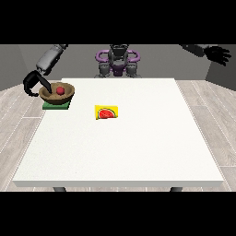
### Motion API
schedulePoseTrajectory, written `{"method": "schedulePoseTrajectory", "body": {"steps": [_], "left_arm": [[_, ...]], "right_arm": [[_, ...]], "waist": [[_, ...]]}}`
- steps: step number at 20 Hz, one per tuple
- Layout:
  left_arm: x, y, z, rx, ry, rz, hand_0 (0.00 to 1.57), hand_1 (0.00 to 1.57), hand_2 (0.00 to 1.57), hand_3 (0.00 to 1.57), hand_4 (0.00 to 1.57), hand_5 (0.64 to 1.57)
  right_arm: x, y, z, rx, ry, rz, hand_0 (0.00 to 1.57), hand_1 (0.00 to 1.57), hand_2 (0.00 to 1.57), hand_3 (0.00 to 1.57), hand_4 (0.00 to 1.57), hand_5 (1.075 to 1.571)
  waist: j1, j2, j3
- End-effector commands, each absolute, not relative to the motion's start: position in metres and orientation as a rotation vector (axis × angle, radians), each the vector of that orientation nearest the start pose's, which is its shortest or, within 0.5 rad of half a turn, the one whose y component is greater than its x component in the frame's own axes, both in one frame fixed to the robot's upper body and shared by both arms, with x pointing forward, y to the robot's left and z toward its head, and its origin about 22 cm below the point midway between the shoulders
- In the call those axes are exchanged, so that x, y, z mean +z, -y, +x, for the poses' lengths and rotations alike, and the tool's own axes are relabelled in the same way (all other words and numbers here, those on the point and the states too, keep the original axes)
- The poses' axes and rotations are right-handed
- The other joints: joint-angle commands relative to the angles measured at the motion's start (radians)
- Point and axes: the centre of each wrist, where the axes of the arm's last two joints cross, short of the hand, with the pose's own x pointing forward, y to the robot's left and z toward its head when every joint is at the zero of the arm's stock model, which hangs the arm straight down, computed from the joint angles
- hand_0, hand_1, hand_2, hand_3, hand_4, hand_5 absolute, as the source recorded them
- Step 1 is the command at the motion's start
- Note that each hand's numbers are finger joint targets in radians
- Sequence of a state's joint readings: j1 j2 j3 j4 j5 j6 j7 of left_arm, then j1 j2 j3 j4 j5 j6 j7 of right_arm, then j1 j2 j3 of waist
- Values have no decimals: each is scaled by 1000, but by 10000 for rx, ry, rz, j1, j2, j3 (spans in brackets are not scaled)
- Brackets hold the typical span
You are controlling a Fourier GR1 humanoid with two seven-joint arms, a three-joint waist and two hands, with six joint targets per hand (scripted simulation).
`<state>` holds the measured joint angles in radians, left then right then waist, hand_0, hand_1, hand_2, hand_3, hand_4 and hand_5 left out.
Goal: Pick the cup and pour the ball into the bowl, then pick the bowl and place it on the pad
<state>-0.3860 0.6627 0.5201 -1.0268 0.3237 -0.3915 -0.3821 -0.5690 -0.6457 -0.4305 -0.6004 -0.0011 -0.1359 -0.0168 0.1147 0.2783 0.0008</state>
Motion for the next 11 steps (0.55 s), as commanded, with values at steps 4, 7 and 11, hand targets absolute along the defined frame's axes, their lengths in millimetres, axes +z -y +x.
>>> {"method": "schedulePoseTrajectory", "body": {"steps": [4,7,11], "left_arm": [[110,-439,305,-501,19499,1842,0,0,0,0,1078,1567],[103,-390,319,-846,18982,721,0,0,0,0,902,1559],[53,-406,305,-217,17011,1321,0,0,0,0,902,1559]], "right_arm": [[59,471,334,-2373,12239,-6878,0,0,0,119,0,1369],[65,474,336,-2323,11594,-7030,0,0,0,0,0,1354],[89,422,374,-887,12836,-4983,0,0,0,0,476,1434]], "waist": [[55,-1076,10],[207,-2121,15],[-601,-3810,-26]]}}
